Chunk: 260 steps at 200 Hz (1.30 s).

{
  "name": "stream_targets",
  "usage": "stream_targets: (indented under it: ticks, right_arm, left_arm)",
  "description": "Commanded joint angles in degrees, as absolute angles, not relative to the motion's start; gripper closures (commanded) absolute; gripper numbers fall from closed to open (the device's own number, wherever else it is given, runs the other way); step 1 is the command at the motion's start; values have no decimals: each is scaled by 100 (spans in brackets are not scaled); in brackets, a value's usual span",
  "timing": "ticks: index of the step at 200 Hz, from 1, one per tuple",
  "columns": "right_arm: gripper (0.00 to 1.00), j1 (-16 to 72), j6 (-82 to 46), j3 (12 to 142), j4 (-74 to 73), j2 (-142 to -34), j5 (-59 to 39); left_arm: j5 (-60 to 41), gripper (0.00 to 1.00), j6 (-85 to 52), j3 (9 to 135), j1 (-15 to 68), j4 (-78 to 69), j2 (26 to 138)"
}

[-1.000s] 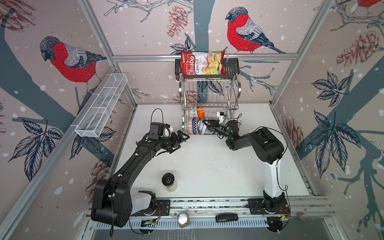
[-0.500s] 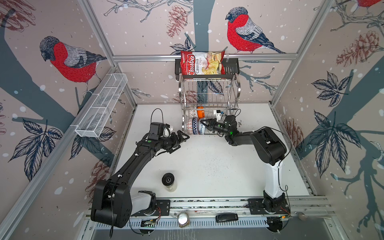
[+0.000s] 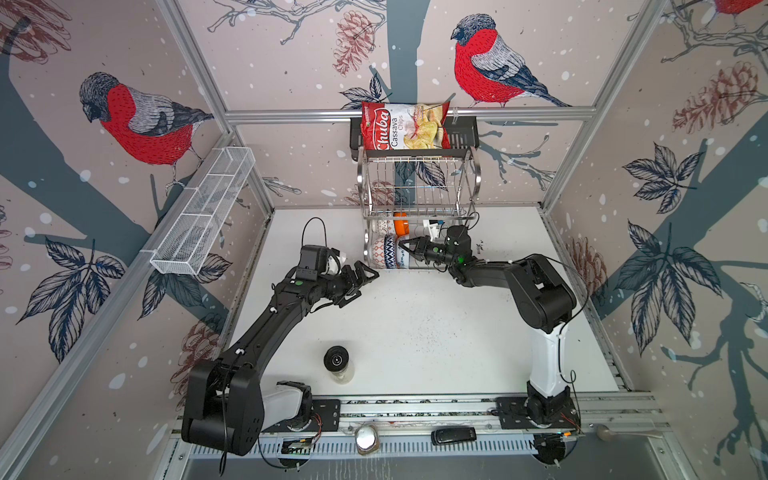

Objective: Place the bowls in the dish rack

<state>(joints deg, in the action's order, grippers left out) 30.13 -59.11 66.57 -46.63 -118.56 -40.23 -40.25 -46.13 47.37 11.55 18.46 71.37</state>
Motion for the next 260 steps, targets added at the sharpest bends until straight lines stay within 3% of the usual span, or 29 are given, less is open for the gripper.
stream_targets:
  ticks: [1,79,260]
  right_arm:
    - [95,3029,-5662,6670,-3883,-11844,-3915]
    - [83,3033,-5798,6709,-3867,-11811,-3946]
    - [76,3041,-6123,6723,-4163,-11727,-4066]
  left_arm:
    - [-4041,3,-4588,4736,1160,1762,7108]
    - [-4034,3,-4597,4719,1160,1751,7097]
    - [-4069,3,-4619,4658,1160,1657,7159]
